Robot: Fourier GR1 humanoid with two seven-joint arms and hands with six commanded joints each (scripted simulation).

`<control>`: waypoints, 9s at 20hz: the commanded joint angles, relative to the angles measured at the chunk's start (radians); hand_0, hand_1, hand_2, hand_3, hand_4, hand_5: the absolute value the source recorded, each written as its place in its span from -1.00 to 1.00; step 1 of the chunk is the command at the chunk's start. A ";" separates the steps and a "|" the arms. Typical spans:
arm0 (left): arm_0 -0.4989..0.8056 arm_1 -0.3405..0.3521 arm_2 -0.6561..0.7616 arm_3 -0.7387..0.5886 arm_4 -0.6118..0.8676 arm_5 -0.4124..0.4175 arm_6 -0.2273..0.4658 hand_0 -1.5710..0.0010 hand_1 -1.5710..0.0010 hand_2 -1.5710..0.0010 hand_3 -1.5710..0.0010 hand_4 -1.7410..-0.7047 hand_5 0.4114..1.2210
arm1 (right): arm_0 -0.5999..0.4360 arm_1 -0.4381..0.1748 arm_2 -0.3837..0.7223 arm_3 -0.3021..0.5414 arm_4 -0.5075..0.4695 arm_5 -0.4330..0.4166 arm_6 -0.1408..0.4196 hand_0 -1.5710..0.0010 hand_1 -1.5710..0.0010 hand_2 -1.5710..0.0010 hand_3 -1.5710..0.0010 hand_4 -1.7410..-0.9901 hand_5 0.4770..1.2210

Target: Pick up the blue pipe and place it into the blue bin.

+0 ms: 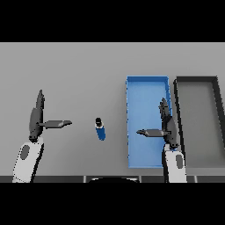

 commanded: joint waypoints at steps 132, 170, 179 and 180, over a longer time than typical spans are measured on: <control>-0.160 -0.243 -0.408 -0.105 -0.279 -0.562 -0.059 0.25 0.29 0.36 0.30 0.01 1.00 | -0.546 -0.222 0.489 -0.198 -0.417 0.488 0.257 -0.98 -0.98 -0.98 -0.97 -0.33 0.94; -0.115 -0.238 -0.390 -0.118 -0.285 -0.560 0.051 1.00 1.00 1.00 1.00 0.60 -0.81 | -1.023 -0.534 0.143 0.179 -0.852 0.079 0.395 -1.00 -1.00 -1.00 -1.00 -0.99 0.75; -0.128 -0.238 -0.378 -0.104 -0.273 -0.565 0.066 1.00 1.00 1.00 1.00 0.65 -0.86 | -0.725 -0.552 0.212 0.205 -0.813 -0.046 0.497 -1.00 -1.00 -1.00 -1.00 -1.00 0.73; -0.130 -0.245 -0.382 -0.095 -0.280 -0.560 0.063 1.00 1.00 1.00 1.00 0.65 -0.86 | -0.688 -0.558 0.224 0.195 -0.814 -0.058 0.524 -1.00 -1.00 -1.00 -1.00 -1.00 0.73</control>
